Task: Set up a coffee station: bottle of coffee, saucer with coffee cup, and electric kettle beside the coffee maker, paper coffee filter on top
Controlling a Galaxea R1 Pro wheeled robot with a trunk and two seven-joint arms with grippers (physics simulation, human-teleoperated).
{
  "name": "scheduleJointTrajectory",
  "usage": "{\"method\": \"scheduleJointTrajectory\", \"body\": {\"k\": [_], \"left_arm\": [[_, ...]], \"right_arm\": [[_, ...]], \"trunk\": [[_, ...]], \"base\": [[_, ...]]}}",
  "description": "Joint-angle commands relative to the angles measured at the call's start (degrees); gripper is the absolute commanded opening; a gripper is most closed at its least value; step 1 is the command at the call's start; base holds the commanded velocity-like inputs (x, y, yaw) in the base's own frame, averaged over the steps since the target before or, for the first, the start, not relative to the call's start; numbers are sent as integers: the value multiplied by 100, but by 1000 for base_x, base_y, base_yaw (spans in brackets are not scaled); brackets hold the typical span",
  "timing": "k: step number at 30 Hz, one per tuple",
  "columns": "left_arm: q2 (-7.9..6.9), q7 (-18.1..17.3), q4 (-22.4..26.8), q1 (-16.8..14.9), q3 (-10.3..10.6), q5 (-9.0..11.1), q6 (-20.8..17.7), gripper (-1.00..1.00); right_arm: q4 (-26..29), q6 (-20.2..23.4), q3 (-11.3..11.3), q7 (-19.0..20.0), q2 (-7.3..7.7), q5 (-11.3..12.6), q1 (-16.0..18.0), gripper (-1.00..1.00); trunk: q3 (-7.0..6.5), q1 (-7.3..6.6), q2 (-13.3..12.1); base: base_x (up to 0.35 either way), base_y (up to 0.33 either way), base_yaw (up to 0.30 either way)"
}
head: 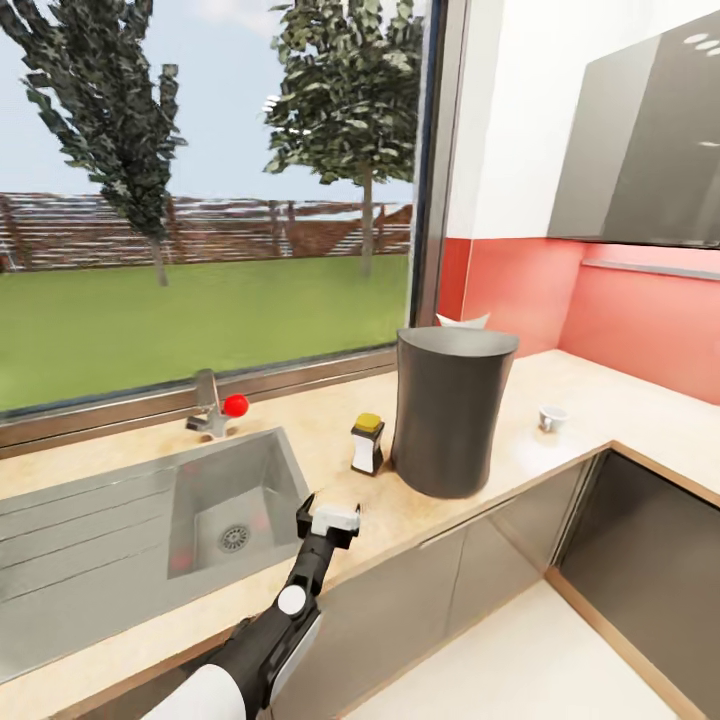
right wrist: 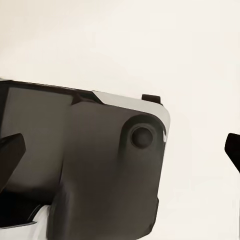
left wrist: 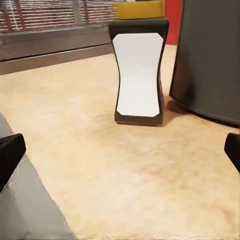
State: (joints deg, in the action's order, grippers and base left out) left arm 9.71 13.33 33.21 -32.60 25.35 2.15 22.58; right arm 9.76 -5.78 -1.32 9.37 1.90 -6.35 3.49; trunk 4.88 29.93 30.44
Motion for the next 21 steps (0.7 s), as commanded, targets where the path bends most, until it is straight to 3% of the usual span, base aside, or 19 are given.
{"method": "scheduleJointTrajectory", "body": {"k": [1,6,12,21], "left_arm": [[-4,55,-8,-1,41,23,19,100],[17,84,0,12,58,17,10,100],[29,99,-4,17,66,14,-7,100],[29,78,0,89,67,3,4,100]], "right_arm": [[-1,-20,-17,12,2,-59,3,100],[7,-20,-17,12,0,-59,3,100],[8,-19,-17,12,-4,-59,3,100],[7,-19,-17,12,-6,-59,3,100]], "trunk": [[11,2,10],[11,2,10],[11,2,10],[11,2,10]], "base": [[-11,0,278],[-6,-17,277],[-40,-217,278],[-209,-214,278]]}}
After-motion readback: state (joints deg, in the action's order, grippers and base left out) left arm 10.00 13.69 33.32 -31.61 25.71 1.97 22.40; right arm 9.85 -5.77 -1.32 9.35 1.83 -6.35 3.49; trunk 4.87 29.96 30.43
